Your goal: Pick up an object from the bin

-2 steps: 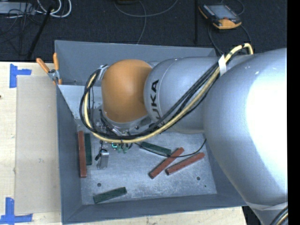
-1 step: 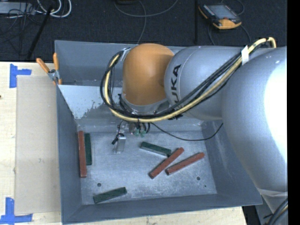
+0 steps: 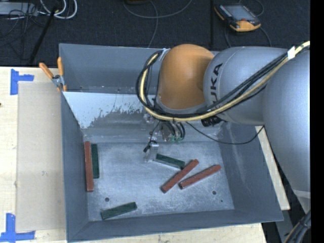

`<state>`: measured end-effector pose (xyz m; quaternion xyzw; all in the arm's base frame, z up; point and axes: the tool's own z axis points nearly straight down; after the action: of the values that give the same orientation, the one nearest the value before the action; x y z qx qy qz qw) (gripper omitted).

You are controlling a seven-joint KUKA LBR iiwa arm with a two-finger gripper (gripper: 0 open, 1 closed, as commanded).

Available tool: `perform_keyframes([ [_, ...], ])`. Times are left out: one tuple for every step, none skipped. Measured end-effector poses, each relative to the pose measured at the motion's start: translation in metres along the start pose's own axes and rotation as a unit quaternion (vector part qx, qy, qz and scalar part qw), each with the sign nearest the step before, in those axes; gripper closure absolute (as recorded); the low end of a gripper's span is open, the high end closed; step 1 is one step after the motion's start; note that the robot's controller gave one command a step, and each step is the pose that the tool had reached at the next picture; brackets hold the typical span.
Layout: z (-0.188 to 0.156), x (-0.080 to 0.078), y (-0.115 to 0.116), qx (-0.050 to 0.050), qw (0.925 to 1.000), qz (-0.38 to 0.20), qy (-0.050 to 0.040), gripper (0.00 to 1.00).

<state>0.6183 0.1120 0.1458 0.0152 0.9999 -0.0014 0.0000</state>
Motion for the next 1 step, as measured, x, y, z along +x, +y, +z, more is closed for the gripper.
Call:
perform_keyframes([
  [0.0795, 0.0112, -0.0560, -0.001, 0.9970, -0.077, 0.0033, 0.00],
])
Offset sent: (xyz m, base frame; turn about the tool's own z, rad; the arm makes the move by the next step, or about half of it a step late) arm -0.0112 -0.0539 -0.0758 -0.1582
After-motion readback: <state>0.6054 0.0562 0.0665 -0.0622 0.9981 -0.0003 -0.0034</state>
